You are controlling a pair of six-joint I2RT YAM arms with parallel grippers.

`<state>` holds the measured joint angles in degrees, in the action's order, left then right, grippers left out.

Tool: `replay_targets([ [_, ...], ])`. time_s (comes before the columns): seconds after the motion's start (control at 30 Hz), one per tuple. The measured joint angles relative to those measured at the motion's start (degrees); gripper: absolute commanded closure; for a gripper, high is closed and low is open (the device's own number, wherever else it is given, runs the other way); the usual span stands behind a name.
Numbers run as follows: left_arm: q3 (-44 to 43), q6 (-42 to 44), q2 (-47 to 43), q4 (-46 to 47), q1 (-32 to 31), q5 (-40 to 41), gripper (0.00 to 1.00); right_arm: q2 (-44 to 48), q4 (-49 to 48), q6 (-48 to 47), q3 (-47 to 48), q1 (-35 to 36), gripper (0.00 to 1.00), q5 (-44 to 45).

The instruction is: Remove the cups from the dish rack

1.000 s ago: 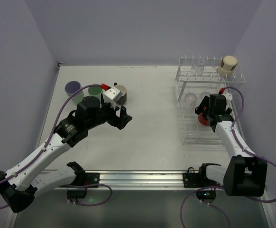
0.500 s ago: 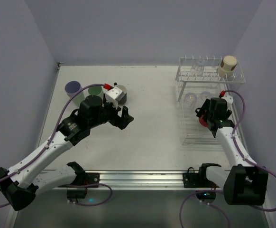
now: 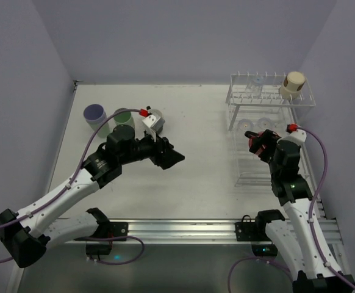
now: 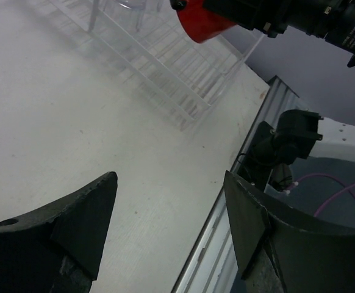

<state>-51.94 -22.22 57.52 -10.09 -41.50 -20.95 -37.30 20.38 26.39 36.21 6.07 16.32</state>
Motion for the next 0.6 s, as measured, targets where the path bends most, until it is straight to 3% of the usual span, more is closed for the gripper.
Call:
replay_targets([
  [0.1, 3.0, -4.0, 1.8, 6.4, -1.7, -2.7, 0.26, 3.5, 0.5, 0.9, 0.2, 2.1, 0.56, -2.7],
  [0.27, 7.9, -10.7, 7.5, 20.1, -4.7, -5.9, 0.26, 7.8, -2.1, 7.3, -0.4, 2.6, 0.59, -16.1],
  [0.43, 10.6, -16.2, 12.5, 31.9, -6.2, -6.7, 0.26, 8.0, -14.1, 17.1, -4.1, 4.0, 0.60, -31.4],
  [0.6, 12.7, -20.5, 13.6, 43.1, -6.5, -6.1, 0.26, 5.5, -22.8, 23.7, -6.5, 6.3, 0.59, -39.9],
])
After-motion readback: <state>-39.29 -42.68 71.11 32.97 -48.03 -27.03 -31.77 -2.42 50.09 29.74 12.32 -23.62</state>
